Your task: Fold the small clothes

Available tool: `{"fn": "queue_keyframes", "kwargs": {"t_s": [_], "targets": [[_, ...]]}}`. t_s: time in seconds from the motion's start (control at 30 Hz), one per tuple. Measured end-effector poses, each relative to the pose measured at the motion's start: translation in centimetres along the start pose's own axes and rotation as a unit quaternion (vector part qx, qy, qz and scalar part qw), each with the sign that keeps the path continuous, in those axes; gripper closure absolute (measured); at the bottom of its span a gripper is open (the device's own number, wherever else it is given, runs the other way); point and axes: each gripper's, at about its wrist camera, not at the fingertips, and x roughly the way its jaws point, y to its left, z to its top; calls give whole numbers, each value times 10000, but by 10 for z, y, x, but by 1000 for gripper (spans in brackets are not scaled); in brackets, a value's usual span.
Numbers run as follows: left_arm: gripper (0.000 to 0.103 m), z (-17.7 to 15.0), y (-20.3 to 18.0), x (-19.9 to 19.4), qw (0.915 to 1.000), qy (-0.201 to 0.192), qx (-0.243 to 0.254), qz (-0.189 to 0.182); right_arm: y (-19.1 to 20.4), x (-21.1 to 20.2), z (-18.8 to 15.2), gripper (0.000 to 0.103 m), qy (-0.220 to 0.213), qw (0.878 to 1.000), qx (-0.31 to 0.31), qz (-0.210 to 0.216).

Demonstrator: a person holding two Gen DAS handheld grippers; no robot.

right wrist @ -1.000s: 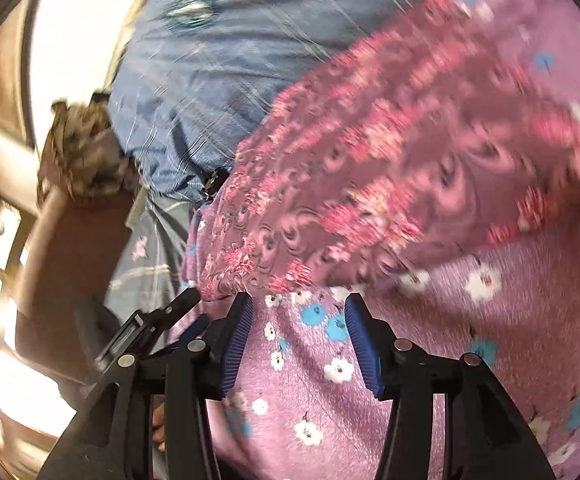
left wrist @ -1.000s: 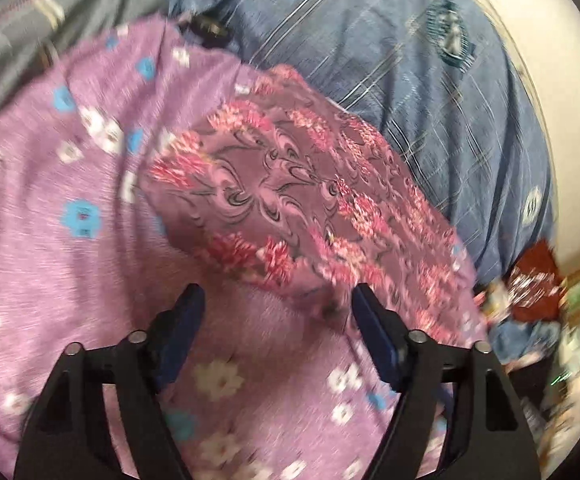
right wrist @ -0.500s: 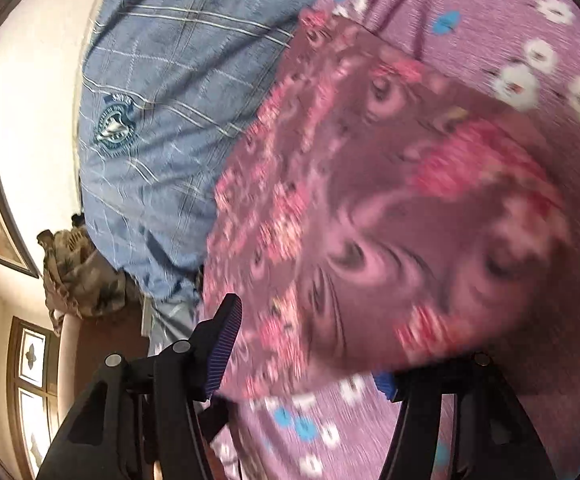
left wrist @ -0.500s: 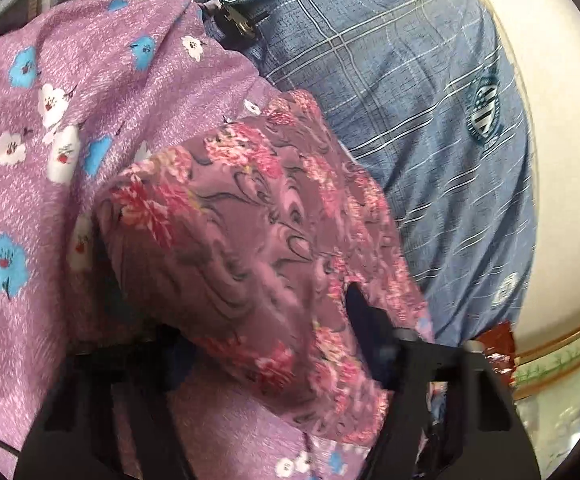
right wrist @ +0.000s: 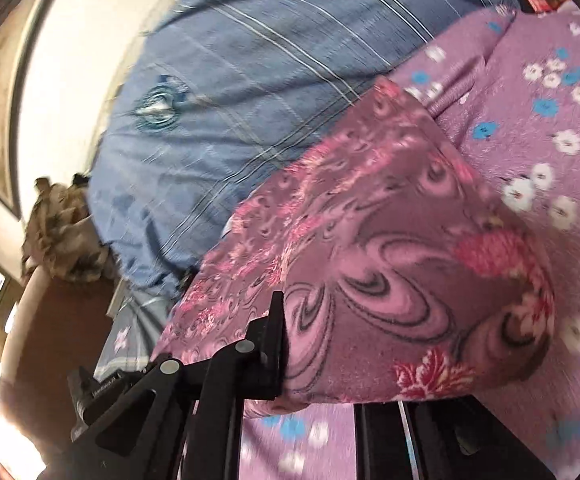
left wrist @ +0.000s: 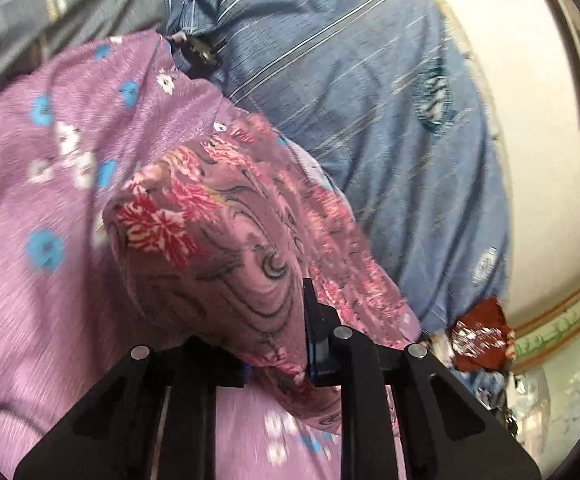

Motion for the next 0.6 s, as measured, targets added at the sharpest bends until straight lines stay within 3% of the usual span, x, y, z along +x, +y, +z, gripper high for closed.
{"fn": "queue_keyframes", "kwargs": {"t_s": [0.13, 0.23, 0.3, 0.33, 0.4, 0.47, 0.6], "targets": [[86, -35, -4, -40, 9993, -15, 344, 116, 5, -47, -35, 91, 47, 9996, -285, -5], [84, -68, 12, -51, 9979, 161, 433, 444, -15, -47, -56, 89, 483, 9979, -188, -380], [80, -80, 27, -37, 9945, 501, 447, 805, -36, -34, -60, 79, 963, 9922, 240, -760], [76, -82, 33, -30, 9927, 584, 469, 949, -46, -32, -60, 72, 1139, 9890, 566, -751], [72, -79, 36, -30, 9939, 583, 481, 808, -48, -46, -55, 62, 1062, 9888, 740, -742], [47, -75, 32, -28, 9949, 676, 549, 517, -39, -66, -52, 53, 951, 9916, 517, -701], [42, -74, 34, -26, 9985, 454, 243, 198, -16, -93, -51, 57, 966, 9927, -99, -713]]}}
